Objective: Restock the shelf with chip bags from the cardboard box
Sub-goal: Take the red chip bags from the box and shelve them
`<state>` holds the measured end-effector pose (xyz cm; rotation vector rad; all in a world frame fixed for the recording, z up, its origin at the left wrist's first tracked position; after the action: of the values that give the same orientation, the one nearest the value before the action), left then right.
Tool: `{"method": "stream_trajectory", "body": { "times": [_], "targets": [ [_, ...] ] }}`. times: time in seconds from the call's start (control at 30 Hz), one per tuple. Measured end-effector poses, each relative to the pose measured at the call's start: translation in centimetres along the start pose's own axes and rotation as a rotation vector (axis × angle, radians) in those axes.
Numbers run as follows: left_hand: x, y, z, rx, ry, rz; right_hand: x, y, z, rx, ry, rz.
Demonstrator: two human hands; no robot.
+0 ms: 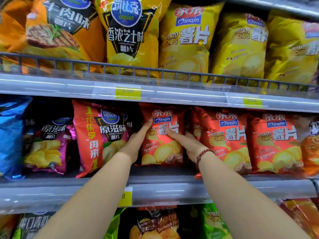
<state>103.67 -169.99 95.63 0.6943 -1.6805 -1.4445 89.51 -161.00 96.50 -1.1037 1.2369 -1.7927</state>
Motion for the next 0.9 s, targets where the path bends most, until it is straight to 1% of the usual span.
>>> {"method": "stream_trajectory", "body": {
  "times": [0.1, 0.17, 0.37, 0.47, 0.7, 0.83, 0.9],
  "targets": [
    [-0.2, -0.1, 0.6, 0.023, -0.117, -0.004, 1.0, 0.6, 0.3, 0.024, -0.017, 0.057],
    [-0.1, -0.3, 0.8, 0.059, -0.16, -0.011, 1.4, 0.8, 0.9, 0.041, -0.052, 0.071],
    [-0.1, -0.2, 0.4, -0.008, -0.117, -0.033, 1.9, 1.2, 1.2, 0.044, -0.178, 0.093],
    [0.2, -0.5, 0.6, 0.005, -0.108, -0.055, 2.3, 1.5, 1.0, 0.11, -0.128, 0.081],
    [1.9, -1.0, 0.8, 0.128, -0.117, -0.076, 3.2, 1.5, 1.0, 0.035, -0.012, 0.098],
    [1.5, -0.6, 0.9, 0.141, -0.107, -0.077, 2.6, 1.4, 1.1, 0.0, 0.037, 0.145],
    [1.5, -0.9, 0.7, 0.132, -0.096, -0.069, 2.2, 1.4, 1.2, -0.027, 0.095, 0.158]
  ]
}}
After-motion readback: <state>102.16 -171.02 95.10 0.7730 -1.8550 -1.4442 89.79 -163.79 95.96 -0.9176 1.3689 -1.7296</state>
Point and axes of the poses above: each hand's wrist, its own x-axis towards the middle knuckle, its own z-axis out of the palm, y = z × x, the point moved 2 cm from there along x, towards the middle knuckle, and after that the axes turned 13 degrees about x, right-handed, at the moved point
